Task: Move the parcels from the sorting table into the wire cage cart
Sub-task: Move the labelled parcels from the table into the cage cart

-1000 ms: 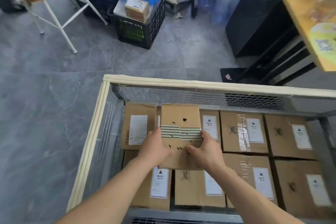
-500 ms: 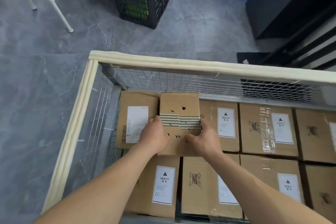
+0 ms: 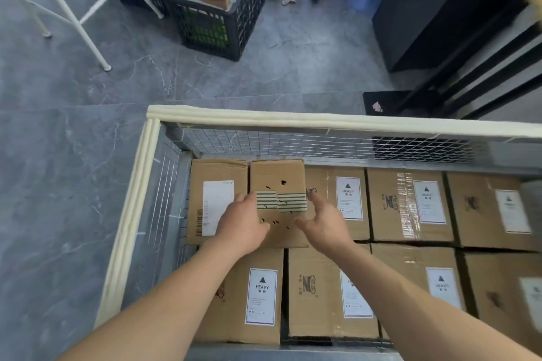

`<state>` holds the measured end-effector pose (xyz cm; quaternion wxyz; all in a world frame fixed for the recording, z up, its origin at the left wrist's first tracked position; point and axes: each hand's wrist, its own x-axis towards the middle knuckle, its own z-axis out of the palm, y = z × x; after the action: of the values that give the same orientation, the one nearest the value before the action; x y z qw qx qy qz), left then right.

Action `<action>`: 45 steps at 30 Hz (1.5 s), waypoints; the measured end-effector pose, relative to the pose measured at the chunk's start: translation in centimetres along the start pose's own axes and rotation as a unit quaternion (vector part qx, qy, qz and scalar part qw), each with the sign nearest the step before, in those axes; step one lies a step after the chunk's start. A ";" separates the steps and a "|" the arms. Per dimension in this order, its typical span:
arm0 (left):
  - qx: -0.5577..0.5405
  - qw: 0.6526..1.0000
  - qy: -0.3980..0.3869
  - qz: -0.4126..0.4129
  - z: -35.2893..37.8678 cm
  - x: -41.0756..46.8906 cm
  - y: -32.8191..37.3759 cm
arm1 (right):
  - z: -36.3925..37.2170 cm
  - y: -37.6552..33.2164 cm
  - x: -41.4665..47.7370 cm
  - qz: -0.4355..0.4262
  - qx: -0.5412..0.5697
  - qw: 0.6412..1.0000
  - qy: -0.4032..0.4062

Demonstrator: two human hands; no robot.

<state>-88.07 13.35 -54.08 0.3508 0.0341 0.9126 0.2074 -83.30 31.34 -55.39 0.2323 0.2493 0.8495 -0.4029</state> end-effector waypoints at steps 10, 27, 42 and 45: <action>0.105 0.981 0.052 0.156 -9.3 -11.2 8.0 | -9.8 -6.7 -13.3 -0.030 -0.117 0.989 0.086; 0.199 0.824 0.071 0.526 -8.9 -30.7 29.2 | -24.9 -0.2 -42.6 0.104 -0.158 0.903 0.387; 0.236 0.680 0.044 0.693 6.5 -54.6 37.5 | -24.2 13.7 -69.8 0.289 -0.136 0.814 0.485; 0.245 0.655 0.036 0.714 9.8 -59.3 38.3 | -23.3 16.6 -75.0 0.313 -0.111 0.798 0.503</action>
<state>-40.29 39.43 -8.03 0.0404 0.7524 0.6366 0.1641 -20.09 41.38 -6.88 -0.0879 0.6417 0.7614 -0.0289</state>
